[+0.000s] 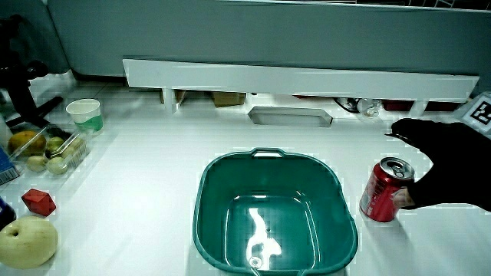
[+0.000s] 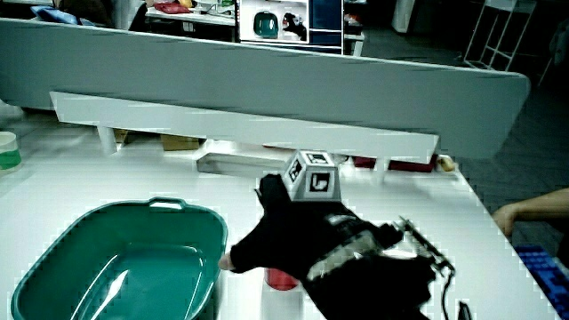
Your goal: Pick cola from desk
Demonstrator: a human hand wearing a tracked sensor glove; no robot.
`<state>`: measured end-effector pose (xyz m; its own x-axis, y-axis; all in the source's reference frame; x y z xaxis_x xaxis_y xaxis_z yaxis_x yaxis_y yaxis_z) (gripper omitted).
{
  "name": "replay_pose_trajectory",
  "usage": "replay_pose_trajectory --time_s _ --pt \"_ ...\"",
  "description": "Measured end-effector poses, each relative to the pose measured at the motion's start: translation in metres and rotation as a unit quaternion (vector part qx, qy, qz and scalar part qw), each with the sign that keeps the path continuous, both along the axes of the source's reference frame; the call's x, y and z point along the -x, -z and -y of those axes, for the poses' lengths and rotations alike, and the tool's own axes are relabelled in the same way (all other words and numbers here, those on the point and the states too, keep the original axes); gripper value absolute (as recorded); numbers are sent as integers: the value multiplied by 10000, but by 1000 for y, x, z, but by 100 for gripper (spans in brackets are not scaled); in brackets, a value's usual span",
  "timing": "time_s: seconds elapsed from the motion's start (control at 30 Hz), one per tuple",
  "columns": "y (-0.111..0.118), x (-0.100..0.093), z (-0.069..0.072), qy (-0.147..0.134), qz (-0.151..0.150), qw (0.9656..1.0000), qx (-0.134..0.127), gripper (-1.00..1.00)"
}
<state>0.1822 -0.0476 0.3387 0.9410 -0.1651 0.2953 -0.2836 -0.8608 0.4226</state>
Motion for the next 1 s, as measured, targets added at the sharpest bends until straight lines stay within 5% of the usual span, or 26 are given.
replay_pose_trajectory --time_s 0.27,0.67,1.0 --pt "-23 -9 12 -317 -70 9991 254 0" --pt "-52 -13 19 -425 -195 9972 579 0" --pt "-54 -16 19 -506 -168 9973 502 0"
